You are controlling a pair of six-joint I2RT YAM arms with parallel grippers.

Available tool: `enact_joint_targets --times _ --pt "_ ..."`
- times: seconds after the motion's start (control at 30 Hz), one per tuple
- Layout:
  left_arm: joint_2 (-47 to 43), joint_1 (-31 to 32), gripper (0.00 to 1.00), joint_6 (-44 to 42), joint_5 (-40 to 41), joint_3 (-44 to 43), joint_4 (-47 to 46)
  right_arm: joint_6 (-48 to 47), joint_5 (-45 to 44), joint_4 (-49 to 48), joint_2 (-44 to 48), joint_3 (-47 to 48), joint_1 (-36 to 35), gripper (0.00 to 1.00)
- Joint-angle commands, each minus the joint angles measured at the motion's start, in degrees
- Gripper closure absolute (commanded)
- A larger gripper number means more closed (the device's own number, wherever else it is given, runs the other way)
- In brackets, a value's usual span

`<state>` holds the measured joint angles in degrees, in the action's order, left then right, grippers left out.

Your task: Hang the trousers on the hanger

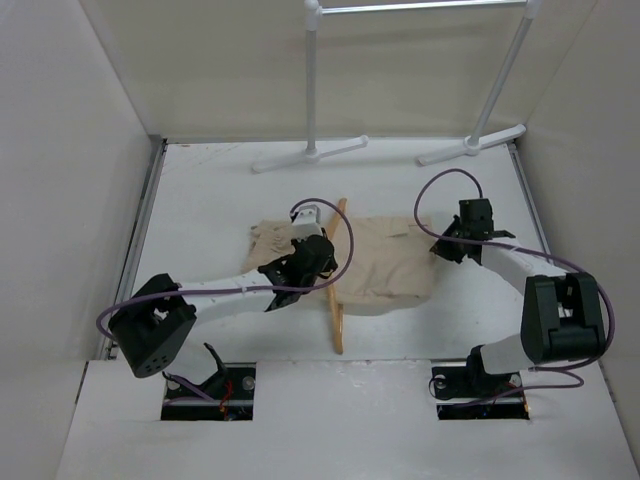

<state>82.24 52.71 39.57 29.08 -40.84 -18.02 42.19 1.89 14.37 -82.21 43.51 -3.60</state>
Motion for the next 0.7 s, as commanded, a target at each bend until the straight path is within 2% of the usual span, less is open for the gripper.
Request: enact_joint_targets --times 0.0,0.2,0.3,0.37,0.43,0.5,0.6,0.67 --pt "-1.64 0.77 0.98 -6.87 0.37 -4.42 3.42 -0.36 -1.80 -3.65 -1.37 2.72 -1.10 0.90" --pt "-0.50 1.83 0.98 -8.02 2.30 -7.67 4.66 1.05 -2.24 -3.91 -1.46 2.64 -3.12 0.87" --pt "0.12 1.65 0.98 -7.49 2.65 -9.34 4.40 1.57 -2.24 -3.74 0.12 2.11 -3.65 0.82" --pt "0.47 1.91 0.98 -7.32 3.61 -10.75 4.83 1.75 -2.24 -3.04 1.70 1.76 -4.00 0.69" --pt "0.21 2.35 0.98 -7.32 4.23 -12.24 5.80 2.10 -2.59 -1.28 4.24 1.58 -4.18 0.52" --pt "-1.19 2.79 0.99 -7.40 4.67 -14.26 8.08 1.84 -2.77 0.91 8.19 1.58 -4.71 0.41" --pt "-3.92 2.79 0.99 -7.58 4.58 -18.82 13.08 0.53 -2.77 5.47 16.97 2.37 -5.85 0.35" --pt "-5.41 2.62 0.99 -7.75 4.06 -22.77 16.68 0.00 -2.16 8.64 23.65 3.25 -7.60 0.34"
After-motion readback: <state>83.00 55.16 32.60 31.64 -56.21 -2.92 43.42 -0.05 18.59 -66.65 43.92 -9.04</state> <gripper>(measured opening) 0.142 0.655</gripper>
